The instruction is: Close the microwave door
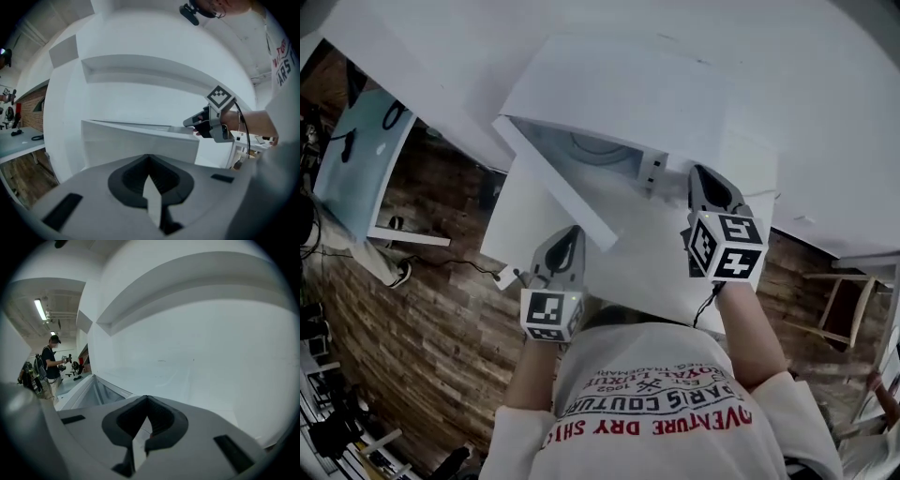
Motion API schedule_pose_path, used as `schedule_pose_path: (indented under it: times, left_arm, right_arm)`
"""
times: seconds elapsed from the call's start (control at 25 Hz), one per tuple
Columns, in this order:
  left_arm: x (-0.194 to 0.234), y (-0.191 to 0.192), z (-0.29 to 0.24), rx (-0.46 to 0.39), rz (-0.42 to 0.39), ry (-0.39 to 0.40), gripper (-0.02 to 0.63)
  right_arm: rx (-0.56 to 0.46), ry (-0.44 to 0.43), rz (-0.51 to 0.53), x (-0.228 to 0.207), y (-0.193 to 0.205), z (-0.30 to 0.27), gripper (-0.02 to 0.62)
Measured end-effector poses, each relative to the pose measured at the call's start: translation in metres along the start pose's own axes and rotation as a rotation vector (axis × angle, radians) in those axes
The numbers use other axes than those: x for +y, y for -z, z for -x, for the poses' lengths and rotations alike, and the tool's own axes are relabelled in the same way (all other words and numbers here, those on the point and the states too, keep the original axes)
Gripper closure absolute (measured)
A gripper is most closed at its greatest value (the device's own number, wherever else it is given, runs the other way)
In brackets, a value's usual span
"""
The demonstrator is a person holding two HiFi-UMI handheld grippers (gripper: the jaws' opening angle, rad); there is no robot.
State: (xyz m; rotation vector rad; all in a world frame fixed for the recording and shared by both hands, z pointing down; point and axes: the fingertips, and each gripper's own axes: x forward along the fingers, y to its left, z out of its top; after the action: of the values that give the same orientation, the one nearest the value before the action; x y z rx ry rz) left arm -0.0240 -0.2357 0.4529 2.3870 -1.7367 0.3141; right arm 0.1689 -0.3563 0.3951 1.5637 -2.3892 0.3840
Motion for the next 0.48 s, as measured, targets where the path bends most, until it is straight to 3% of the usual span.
schedule_pose_path:
  times: [0.48]
  left_arm:
    - [-0.018, -0.011, -0.056, -0.016, -0.122, 0.198, 0.600]
  right_arm:
    - [0.014, 0.051, 0.027, -0.001, 0.002, -0.002, 0.583]
